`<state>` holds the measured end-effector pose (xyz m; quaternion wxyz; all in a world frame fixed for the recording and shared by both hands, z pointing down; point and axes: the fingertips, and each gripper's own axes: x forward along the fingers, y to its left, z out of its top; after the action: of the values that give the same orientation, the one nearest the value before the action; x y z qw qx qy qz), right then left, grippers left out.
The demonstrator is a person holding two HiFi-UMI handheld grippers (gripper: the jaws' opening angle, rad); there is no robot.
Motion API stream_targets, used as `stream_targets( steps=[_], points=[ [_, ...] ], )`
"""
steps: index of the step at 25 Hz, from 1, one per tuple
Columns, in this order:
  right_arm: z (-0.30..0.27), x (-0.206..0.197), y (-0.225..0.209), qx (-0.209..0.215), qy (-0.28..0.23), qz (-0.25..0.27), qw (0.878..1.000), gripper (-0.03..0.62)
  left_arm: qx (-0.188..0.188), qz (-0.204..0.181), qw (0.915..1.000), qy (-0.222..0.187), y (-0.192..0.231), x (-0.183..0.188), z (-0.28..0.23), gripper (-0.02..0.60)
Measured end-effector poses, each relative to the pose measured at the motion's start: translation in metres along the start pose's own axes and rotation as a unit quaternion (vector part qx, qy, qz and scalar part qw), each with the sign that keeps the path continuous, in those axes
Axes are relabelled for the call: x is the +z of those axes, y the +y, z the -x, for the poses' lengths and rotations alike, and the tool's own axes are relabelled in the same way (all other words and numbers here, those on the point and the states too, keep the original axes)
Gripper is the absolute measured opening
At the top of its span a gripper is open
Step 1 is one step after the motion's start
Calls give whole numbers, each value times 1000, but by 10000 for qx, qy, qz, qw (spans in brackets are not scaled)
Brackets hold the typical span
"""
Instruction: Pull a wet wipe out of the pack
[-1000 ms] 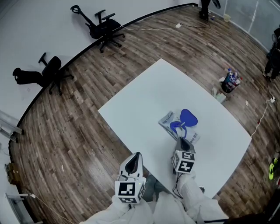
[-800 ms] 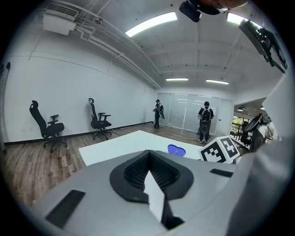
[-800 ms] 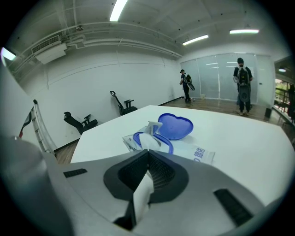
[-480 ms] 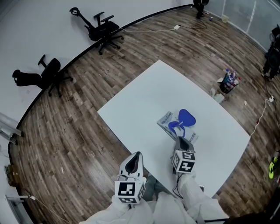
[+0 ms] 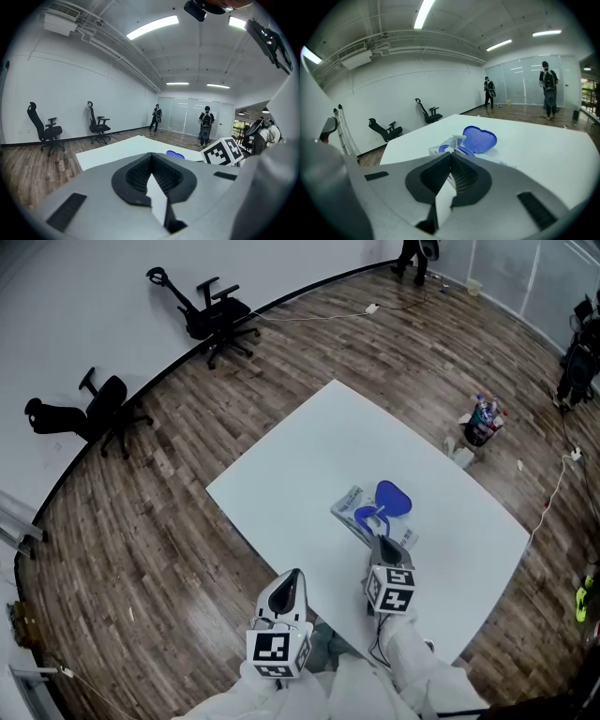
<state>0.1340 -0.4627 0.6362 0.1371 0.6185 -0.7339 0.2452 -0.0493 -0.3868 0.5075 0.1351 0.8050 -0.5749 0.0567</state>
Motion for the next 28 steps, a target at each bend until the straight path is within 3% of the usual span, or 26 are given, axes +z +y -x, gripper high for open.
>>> stream_targets(
  steps=[28],
  points=[
    [4, 31, 3, 82, -173, 66, 9998, 9, 36, 62, 9999, -116, -1, 11, -4, 0]
  ],
)
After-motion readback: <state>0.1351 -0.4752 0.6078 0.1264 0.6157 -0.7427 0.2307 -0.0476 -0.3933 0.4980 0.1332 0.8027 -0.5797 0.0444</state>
